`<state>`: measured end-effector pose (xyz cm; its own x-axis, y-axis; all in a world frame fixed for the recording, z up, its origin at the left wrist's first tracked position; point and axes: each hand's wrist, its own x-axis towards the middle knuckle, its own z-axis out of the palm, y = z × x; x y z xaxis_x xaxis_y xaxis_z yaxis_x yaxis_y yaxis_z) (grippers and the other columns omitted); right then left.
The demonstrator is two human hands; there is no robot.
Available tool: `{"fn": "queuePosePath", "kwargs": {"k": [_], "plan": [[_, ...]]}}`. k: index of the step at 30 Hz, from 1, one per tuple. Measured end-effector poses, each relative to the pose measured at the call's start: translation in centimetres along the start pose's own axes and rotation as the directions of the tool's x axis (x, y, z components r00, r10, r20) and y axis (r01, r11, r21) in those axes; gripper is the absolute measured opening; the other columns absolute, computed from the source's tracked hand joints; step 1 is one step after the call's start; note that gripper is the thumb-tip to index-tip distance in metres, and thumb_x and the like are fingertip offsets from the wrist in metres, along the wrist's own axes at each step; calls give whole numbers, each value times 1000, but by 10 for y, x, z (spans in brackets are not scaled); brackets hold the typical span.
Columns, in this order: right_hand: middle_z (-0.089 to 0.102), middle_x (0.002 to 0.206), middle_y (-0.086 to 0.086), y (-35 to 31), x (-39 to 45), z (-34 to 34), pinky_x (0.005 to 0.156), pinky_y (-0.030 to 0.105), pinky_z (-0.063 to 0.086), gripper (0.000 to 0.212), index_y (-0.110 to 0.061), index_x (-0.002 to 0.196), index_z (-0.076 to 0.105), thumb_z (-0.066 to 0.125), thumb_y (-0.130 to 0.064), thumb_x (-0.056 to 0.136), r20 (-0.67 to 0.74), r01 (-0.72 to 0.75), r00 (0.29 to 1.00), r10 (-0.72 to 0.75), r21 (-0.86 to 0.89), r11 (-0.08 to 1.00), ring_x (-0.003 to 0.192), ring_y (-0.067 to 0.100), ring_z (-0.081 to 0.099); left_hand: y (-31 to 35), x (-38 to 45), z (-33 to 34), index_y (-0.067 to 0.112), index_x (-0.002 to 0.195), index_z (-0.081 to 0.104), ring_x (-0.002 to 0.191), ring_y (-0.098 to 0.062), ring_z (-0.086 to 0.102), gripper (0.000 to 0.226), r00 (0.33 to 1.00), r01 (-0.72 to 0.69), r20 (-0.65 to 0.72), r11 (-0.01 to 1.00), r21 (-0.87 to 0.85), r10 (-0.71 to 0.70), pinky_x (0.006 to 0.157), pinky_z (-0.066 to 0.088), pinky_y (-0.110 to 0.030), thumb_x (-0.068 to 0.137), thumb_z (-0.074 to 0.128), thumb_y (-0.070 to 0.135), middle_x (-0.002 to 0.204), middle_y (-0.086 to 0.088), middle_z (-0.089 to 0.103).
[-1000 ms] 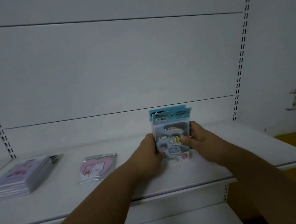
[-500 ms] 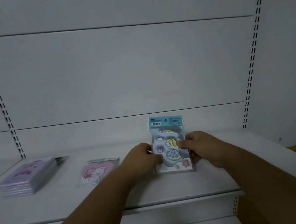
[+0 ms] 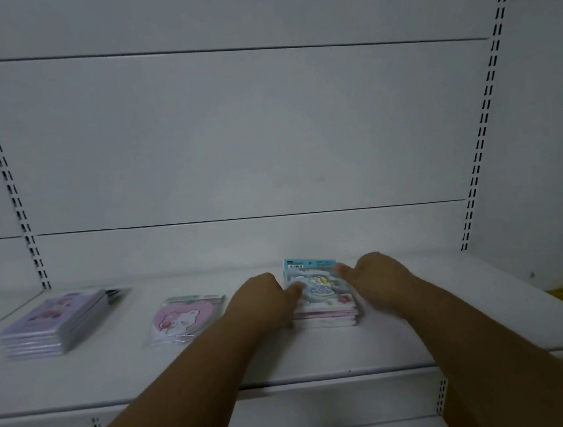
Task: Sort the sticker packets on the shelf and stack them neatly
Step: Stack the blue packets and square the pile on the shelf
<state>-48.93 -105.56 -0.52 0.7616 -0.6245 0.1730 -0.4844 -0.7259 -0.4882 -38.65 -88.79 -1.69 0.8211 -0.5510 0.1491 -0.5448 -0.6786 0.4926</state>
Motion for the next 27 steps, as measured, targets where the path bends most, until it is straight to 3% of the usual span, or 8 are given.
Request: {"fn": "queuePosePath", "kwargs": {"k": [3,6,10,15,21,27], "plan": [[51,64,-3,14,-25,-5,51,26,33,51,-21,63,49,39,-64,88,-25,164,986,-164,-10,986,57,9,46,-8,-20,1,19,85,60,60,-5,50,51,995,-65,-63,993,97,71,48,33,-23,88,42,67,67,7,55],[56,67,-5,30,-48,-4,53,22,33,43,-23,68,56,54,-63,82,25,267,964,-266,-16,964,60,4,48,-15,-39,2,24,70,54,57,-6,47,41,987,-140,-55,972,187,153,48,31,-24,85,52,62,61,7,52],[56,70,-8,34,-54,5,57,20,37,21,-23,75,63,64,-41,85,25,339,941,-338,-73,938,67,5,50,-14,-45,5,24,78,55,71,-11,50,20,974,-171,-114,962,214,198,60,36,-25,90,54,40,79,6,58],[52,71,-8,30,-54,9,61,26,36,22,-17,77,61,60,-36,89,-6,376,925,-381,-142,916,71,11,50,-14,-47,7,23,79,53,77,-14,50,16,969,-185,-128,965,185,211,66,37,-26,91,55,34,90,1,63],[52,74,-5,27,-57,9,63,28,37,21,-19,76,56,56,-34,92,10,390,919,-393,-157,907,73,13,51,-16,-47,9,21,84,60,77,-15,53,17,970,-180,-130,965,190,206,67,40,-26,91,55,35,91,-1,66],[60,87,3,22,-57,9,66,28,40,22,-14,88,61,52,-33,94,36,391,920,-391,-194,900,79,17,54,-17,-44,9,19,83,60,75,-16,51,19,975,-172,-104,965,200,195,66,38,-27,92,54,35,84,0,61]]}}
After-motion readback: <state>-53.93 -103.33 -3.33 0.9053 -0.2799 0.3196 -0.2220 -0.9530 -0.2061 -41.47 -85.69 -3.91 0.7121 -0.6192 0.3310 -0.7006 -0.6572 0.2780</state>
